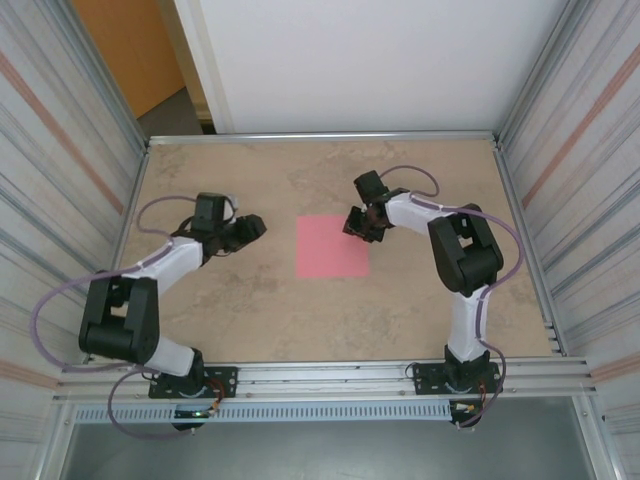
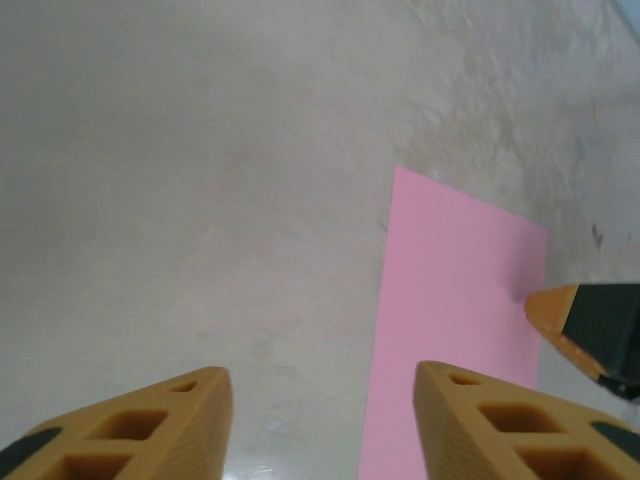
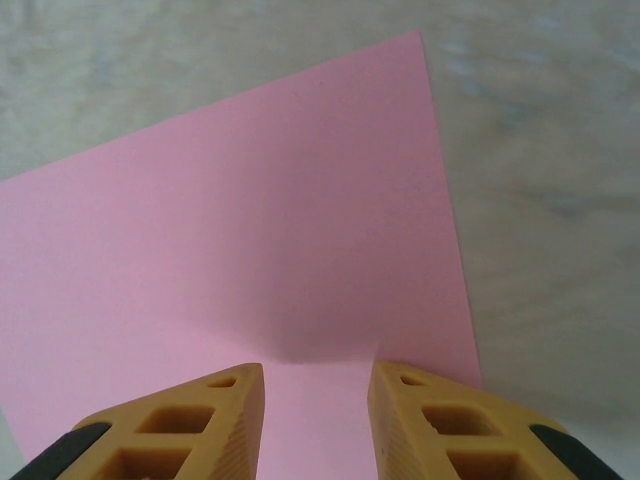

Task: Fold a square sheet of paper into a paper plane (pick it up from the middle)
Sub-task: Move the square sheet of paper to the center of the table.

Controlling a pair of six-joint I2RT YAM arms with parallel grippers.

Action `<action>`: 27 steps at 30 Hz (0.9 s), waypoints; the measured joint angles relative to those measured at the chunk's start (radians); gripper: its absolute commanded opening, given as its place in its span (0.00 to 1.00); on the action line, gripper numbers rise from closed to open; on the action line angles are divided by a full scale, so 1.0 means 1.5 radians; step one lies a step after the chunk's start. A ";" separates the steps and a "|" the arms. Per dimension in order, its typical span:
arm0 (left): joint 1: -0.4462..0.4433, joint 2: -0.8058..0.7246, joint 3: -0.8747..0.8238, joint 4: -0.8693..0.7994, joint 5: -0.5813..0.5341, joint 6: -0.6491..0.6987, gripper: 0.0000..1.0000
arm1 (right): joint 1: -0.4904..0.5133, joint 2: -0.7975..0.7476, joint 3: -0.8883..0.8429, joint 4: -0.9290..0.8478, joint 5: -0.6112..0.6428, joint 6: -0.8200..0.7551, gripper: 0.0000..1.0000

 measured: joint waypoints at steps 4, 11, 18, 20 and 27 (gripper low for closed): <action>-0.069 0.072 0.055 -0.009 0.026 -0.005 0.36 | -0.021 -0.039 -0.044 -0.001 -0.008 0.001 0.34; -0.145 0.186 0.144 -0.011 0.070 -0.026 0.23 | -0.074 -0.095 -0.090 0.017 -0.054 0.000 0.28; -0.156 0.246 0.186 -0.027 0.089 -0.040 0.13 | -0.089 -0.095 -0.116 0.025 -0.108 -0.016 0.22; -0.156 0.265 0.204 -0.031 0.095 -0.040 0.12 | -0.088 -0.094 -0.116 0.030 -0.122 -0.023 0.21; -0.156 0.302 0.234 -0.049 0.101 -0.040 0.10 | -0.088 -0.064 -0.115 0.032 -0.143 -0.028 0.19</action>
